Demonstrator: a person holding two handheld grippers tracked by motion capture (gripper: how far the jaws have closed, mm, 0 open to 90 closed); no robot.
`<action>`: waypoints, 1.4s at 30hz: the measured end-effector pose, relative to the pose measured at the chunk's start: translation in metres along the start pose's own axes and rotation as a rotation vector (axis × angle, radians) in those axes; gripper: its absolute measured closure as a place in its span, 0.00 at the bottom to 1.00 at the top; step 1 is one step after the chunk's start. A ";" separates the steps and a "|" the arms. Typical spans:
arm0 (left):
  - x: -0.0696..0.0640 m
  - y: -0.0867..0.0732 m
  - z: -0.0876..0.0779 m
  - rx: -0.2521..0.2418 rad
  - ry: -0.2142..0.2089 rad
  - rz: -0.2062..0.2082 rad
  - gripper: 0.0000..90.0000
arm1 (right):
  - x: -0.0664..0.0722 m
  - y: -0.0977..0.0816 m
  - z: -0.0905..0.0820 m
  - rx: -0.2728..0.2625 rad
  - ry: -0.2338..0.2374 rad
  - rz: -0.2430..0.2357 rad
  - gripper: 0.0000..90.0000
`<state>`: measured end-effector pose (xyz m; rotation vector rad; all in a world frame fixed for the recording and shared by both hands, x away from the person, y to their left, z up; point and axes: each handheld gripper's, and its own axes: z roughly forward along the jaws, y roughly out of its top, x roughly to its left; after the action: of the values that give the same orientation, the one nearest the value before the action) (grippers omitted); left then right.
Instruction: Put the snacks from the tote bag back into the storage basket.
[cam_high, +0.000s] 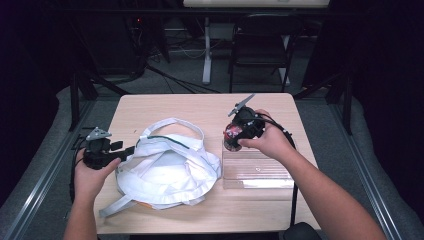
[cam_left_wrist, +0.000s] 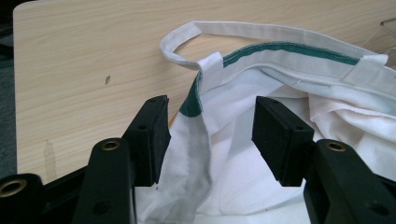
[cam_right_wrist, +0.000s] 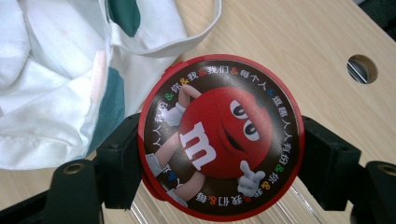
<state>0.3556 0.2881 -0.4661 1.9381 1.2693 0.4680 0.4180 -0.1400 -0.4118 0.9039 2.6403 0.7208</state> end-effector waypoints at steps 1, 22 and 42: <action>0.000 0.001 0.000 0.006 -0.006 -0.002 0.51 | -0.001 -0.002 0.001 0.000 0.000 0.004 0.28; 0.001 -0.002 -0.004 0.004 0.010 -0.004 0.51 | -0.010 -0.024 0.028 0.048 0.005 -0.010 0.28; 0.001 -0.004 -0.004 0.006 0.017 -0.005 0.51 | -0.009 -0.037 0.053 0.078 0.032 -0.015 0.28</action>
<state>0.3508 0.2915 -0.4664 1.9397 1.2873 0.4798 0.4267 -0.1516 -0.4756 0.8987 2.7177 0.6377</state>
